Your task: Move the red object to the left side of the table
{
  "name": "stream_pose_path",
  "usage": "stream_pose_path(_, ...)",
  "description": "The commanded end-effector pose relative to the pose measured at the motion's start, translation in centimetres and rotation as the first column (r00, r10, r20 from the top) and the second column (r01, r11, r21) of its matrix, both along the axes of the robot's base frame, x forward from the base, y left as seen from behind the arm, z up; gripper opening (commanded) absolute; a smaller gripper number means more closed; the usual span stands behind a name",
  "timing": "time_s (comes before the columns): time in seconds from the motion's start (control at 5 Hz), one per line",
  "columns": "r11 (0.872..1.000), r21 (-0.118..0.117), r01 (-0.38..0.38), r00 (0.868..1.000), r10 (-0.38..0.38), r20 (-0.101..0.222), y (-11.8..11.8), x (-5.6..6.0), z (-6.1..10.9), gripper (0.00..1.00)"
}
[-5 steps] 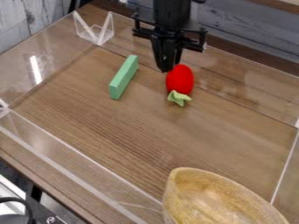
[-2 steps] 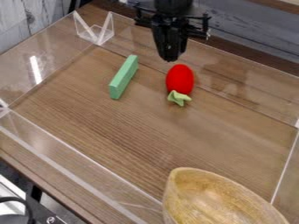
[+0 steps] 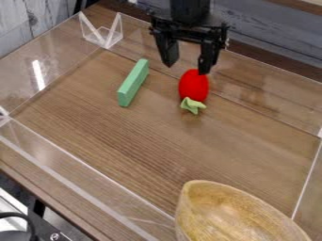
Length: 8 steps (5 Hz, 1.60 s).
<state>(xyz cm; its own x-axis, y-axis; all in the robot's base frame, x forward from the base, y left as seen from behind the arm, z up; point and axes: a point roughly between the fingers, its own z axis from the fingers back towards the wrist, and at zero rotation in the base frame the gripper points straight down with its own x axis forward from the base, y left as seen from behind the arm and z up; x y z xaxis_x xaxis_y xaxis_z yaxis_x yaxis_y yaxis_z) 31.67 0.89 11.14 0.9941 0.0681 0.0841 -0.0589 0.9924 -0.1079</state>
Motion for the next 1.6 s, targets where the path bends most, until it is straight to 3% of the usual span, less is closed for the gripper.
stream_pose_path(0.0, 1.000, 0.019, -0.015, 0.998, 0.013, 0.064, 0.0, 1.4, 0.6, 1.00)
stream_pose_path(0.8, 0.998, 0.052, -0.045, 0.998, 0.043, 0.047, -0.2, 3.0, -3.1, 1.00)
stream_pose_path(1.0, 0.997, 0.056, -0.052, 0.998, 0.049, 0.043, -0.2, 3.1, -3.6, 0.00)
stream_pose_path(1.4, 0.998, 0.014, -0.054, 0.996, 0.053, 0.067, 0.3, 3.1, -0.9, 0.00)
